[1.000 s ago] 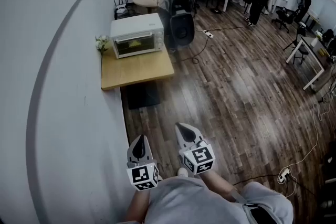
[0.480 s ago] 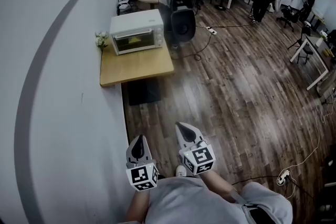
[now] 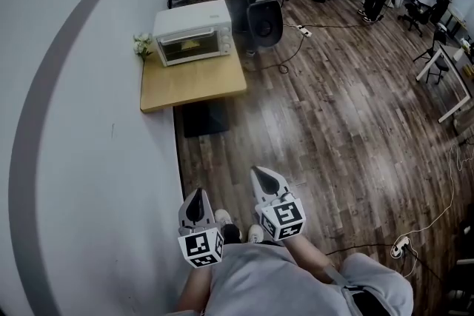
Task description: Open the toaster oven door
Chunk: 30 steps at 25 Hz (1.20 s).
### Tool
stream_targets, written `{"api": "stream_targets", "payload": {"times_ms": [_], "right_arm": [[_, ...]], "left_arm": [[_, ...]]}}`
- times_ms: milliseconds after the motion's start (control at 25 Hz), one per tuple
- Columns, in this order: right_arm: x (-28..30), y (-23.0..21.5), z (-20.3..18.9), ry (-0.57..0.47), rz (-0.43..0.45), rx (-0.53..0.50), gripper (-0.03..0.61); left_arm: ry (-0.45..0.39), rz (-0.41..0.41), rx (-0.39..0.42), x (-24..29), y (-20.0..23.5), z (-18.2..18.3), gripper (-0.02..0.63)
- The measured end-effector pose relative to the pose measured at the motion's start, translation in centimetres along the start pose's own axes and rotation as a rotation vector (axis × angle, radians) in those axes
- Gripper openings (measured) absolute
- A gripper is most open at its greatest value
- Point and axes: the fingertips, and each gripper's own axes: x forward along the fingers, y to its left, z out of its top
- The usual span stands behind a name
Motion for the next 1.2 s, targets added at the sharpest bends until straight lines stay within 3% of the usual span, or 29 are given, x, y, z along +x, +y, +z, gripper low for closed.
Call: {"api": "stream_targets", "payload": {"times_ms": [640, 1200], "right_arm": [[8.6, -3.1, 1.4, 0.013, -0.028, -0.009, -0.002], [21.2, -3.3, 4.2, -0.012, -0.073, -0.024, -0.002]], "left_arm": [[0.003, -0.036, -0.012, 9.2, 3.2, 1.9, 0.005], [-0.026, -0.073, -0.006, 19.0, 11.7, 5.5, 0.003]]}}
